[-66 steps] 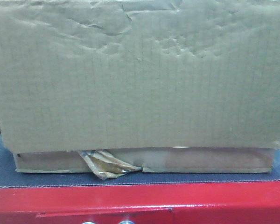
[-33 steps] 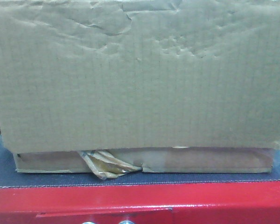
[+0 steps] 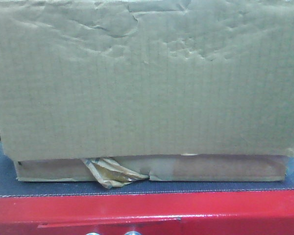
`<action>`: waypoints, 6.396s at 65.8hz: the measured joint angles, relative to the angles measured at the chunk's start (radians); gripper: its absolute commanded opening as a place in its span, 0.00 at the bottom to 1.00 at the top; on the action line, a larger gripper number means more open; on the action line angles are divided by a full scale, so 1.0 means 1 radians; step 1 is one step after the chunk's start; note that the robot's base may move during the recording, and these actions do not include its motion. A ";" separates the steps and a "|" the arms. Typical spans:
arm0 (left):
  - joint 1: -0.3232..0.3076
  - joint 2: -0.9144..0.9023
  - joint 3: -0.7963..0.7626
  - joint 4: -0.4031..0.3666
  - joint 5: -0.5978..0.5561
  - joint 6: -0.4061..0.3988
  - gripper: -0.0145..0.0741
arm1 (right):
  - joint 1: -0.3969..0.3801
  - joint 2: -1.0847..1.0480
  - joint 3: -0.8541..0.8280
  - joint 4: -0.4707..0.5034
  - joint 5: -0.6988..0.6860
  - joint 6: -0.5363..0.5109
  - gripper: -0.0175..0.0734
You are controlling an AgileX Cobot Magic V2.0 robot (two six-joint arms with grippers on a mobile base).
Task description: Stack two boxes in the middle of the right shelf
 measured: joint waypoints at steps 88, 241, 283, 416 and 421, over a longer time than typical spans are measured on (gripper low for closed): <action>0.151 0.025 0.145 -0.083 0.081 0.221 0.50 | 0.000 0.298 -0.643 0.050 0.651 0.000 0.01; 0.226 0.036 0.147 -0.141 0.080 0.275 0.50 | 0.422 1.674 -1.667 -0.124 1.227 0.366 0.47; 0.226 0.036 0.147 -0.141 0.080 0.278 0.50 | 0.422 1.709 -1.667 -0.130 1.227 0.366 0.47; 0.226 0.066 0.154 -0.160 0.073 0.280 0.12 | 0.405 1.710 -1.667 -0.120 1.230 0.367 0.01; 0.226 0.066 0.154 -0.163 0.073 0.282 0.04 | 0.405 1.710 -1.667 -0.118 1.228 0.367 0.02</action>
